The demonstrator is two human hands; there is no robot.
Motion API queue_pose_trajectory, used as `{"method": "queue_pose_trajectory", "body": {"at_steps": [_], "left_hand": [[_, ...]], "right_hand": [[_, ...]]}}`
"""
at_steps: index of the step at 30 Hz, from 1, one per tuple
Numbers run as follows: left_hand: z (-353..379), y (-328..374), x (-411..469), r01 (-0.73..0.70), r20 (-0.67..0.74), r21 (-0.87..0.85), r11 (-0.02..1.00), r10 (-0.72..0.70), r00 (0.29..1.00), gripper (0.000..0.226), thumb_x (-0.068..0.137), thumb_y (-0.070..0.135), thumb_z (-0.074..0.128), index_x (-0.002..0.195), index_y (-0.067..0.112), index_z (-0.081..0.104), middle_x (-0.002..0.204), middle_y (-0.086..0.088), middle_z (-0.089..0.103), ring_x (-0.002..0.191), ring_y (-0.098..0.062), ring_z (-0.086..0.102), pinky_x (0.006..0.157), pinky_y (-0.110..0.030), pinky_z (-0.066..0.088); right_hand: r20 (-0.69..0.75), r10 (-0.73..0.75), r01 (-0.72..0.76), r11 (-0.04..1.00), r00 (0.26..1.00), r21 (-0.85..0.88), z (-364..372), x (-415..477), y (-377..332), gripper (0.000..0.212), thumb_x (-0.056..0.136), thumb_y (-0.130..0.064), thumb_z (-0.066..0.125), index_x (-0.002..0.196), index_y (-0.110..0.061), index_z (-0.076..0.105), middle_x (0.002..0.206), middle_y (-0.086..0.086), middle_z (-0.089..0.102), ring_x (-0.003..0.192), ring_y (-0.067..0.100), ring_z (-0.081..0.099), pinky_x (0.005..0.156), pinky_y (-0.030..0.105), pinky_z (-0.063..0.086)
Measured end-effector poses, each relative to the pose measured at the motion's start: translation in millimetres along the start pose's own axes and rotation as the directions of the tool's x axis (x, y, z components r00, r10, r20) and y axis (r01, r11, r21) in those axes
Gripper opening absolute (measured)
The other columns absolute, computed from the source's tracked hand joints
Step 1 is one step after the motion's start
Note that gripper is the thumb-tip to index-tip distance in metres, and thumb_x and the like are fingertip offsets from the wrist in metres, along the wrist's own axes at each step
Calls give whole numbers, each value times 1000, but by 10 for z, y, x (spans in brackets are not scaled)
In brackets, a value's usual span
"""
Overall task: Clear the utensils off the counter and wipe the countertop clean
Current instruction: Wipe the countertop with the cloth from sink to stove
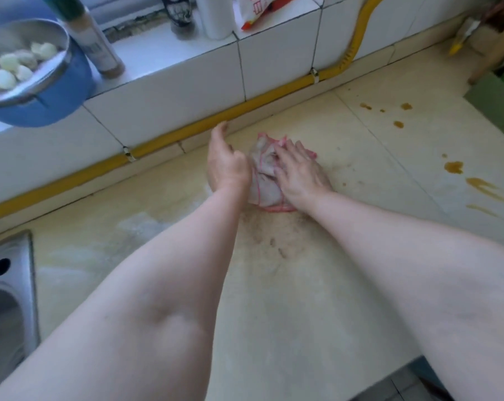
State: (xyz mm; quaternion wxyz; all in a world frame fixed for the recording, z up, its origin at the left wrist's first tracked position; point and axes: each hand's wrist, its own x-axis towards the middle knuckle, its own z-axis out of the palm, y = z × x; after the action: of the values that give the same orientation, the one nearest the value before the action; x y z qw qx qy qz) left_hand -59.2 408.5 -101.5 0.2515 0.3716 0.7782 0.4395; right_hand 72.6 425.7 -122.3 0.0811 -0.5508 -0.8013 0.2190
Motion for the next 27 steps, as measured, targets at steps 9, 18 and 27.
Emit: {"method": "queue_pose_trajectory", "body": {"at_steps": [9, 18, 27], "left_hand": [[-187, -260, 200, 22, -85, 149, 989, -9, 996, 46, 86, 0, 37, 123, 16, 59, 129, -4, 62, 119, -24, 55, 93, -24, 41], [123, -55, -149, 22, -9, 187, 982, -21, 1000, 41, 92, 5, 35, 121, 23, 58, 128, 3, 60, 110, -23, 59, 87, -33, 50], [350, 159, -554, 36, 1, 223, 974, -37, 999, 40, 96, 8, 32, 126, 23, 54, 130, 3, 58, 114, -20, 55, 85, -30, 46]], "right_hand": [[199, 87, -38, 970, 976, -239, 344, 208, -234, 68, 96, -54, 22, 152, -29, -7, 160, 4, -22, 147, 29, -22, 120, 44, -9], [195, 305, -253, 934, 932, -253, 74, -184, 265, 73, 96, -55, 23, 150, -27, -17, 157, 14, -27, 145, 29, -25, 118, 42, -11], [148, 500, -462, 856, 853, -230, -241, -812, 937, 75, 96, -56, 25, 151, -26, -17, 157, 15, -25, 146, 29, -24, 118, 41, -11]]}}
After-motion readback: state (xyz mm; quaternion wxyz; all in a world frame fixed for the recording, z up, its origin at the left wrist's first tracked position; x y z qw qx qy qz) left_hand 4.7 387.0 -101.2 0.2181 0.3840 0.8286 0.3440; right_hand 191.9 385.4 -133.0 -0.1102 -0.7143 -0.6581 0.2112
